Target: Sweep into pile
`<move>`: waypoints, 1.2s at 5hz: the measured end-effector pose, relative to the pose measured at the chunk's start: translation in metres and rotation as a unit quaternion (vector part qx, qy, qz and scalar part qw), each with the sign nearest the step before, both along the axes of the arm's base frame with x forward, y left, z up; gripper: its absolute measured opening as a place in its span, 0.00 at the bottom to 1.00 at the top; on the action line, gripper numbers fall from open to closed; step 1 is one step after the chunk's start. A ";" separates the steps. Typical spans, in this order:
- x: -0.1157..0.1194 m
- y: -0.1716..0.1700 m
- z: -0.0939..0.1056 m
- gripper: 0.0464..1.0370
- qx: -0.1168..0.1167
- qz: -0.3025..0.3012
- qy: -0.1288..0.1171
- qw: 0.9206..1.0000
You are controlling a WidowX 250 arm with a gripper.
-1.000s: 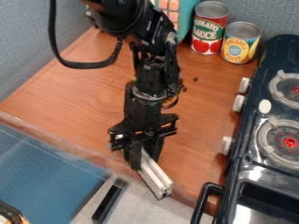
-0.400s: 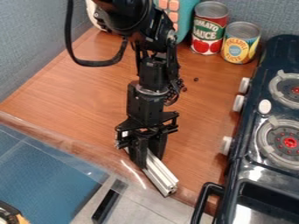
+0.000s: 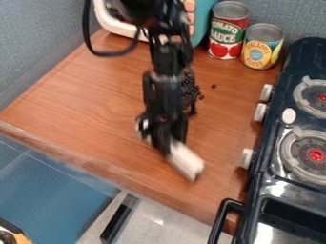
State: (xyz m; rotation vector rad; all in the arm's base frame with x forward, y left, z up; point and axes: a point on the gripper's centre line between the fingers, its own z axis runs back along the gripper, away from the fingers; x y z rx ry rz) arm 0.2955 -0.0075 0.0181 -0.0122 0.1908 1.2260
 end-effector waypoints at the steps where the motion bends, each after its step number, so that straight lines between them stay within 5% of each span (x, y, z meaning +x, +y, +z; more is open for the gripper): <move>1: 0.012 0.012 0.003 0.32 -0.003 0.018 -0.004 1.000; 4: 0.022 0.023 0.010 0.32 -0.003 0.029 -0.019 0.999; 6: 0.035 0.032 0.007 0.32 0.019 0.027 -0.034 0.999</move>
